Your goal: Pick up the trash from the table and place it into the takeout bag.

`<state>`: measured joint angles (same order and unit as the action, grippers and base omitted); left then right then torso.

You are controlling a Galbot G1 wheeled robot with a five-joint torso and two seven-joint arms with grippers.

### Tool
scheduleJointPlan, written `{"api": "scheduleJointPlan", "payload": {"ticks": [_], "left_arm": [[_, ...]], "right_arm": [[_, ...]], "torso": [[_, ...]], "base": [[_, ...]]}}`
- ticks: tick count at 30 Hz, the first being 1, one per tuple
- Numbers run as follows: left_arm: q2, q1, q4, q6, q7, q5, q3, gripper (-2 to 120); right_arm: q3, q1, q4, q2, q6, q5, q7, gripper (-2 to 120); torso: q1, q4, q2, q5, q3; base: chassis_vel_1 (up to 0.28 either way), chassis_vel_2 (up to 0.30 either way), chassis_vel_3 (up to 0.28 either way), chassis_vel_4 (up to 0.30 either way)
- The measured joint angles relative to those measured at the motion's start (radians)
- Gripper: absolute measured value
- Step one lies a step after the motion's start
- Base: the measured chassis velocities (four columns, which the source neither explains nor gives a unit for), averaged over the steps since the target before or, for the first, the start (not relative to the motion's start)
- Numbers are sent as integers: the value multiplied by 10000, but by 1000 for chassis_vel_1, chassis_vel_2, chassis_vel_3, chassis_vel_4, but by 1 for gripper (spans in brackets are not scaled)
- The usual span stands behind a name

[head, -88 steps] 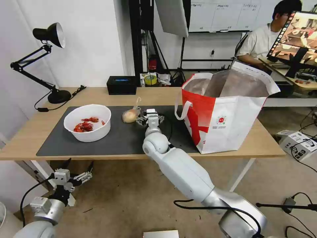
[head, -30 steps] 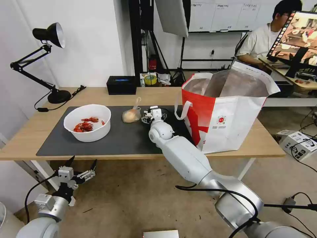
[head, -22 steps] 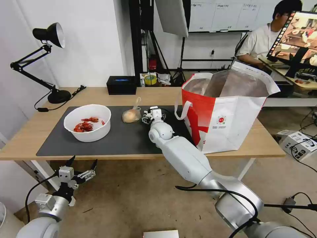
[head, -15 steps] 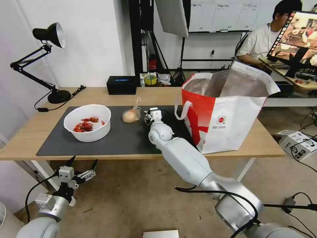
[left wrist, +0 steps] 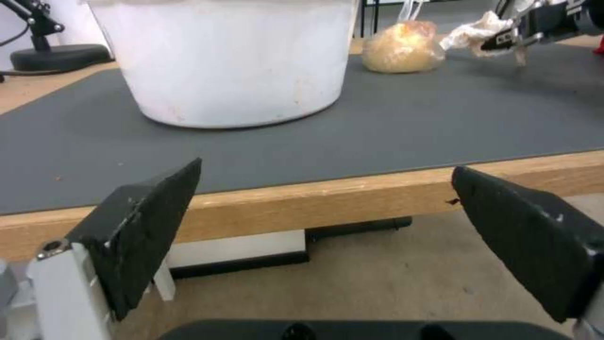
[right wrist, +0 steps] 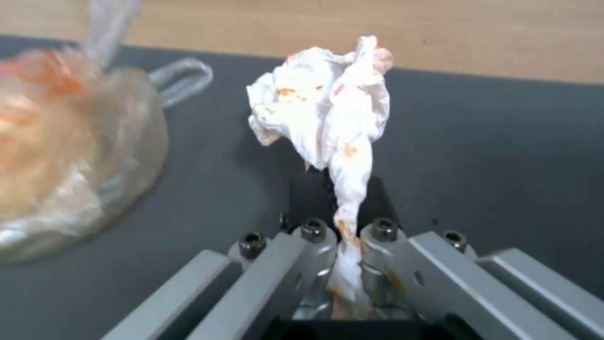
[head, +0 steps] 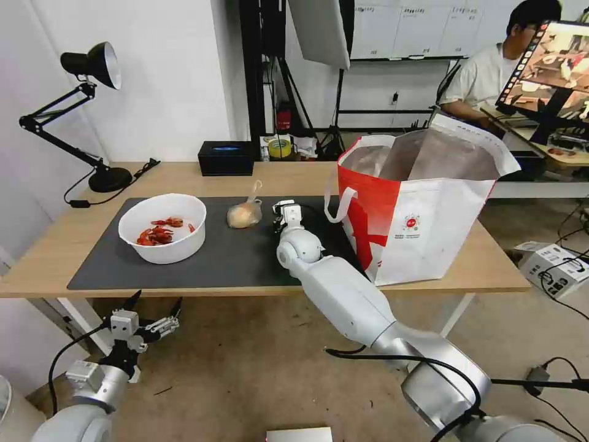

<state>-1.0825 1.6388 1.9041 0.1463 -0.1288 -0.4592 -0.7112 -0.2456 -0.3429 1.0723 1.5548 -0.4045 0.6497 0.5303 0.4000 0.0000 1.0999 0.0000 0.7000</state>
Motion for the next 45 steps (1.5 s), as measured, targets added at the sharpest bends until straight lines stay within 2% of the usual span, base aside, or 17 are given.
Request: {"api": "scheduleJointPlan", "payload": {"ticks": [7, 14, 27, 29, 39, 45], "left_arm": [[-81, 83, 50, 28, 0, 34, -5, 100], [-87, 230, 127, 49, -3, 41, -142, 100], [-78, 309, 184, 53, -6, 23, -184, 100], [-159, 325, 201, 53, -7, 24, -171, 100], [-286, 389, 198, 54, -11, 65, -163, 100], [-305, 479, 324, 49, -12, 45, -361, 100]], "right_arm": [[-33, -150, 926, -446, 213, -29, 111, 0], [-241, -355, 2503, -1353, 555, -338, 399, 0], [-476, -860, 4592, -2370, 822, -401, 586, 0], [-504, -1142, 5392, -2687, 1115, -434, 606, 0], [-565, -1495, 6768, -3194, 1531, -269, 541, 0], [-126, -1817, 7738, -3521, 1953, -575, 574, 0]], "torso": [[0, 0, 0, 0, 0], [0, 0, 0, 1, 0], [-1, -1, 1, 1, 0], [0, -1, 1, 1, -1], [0, 0, 1, 1, -1], [-1, 0, 1, 1, -1]], "base": [[0, 0, 0, 0], [0, 0, 0, 0], [0, 0, 0, 0], [0, 0, 0, 0], [0, 0, 0, 0], [0, 0, 0, 0]]}}
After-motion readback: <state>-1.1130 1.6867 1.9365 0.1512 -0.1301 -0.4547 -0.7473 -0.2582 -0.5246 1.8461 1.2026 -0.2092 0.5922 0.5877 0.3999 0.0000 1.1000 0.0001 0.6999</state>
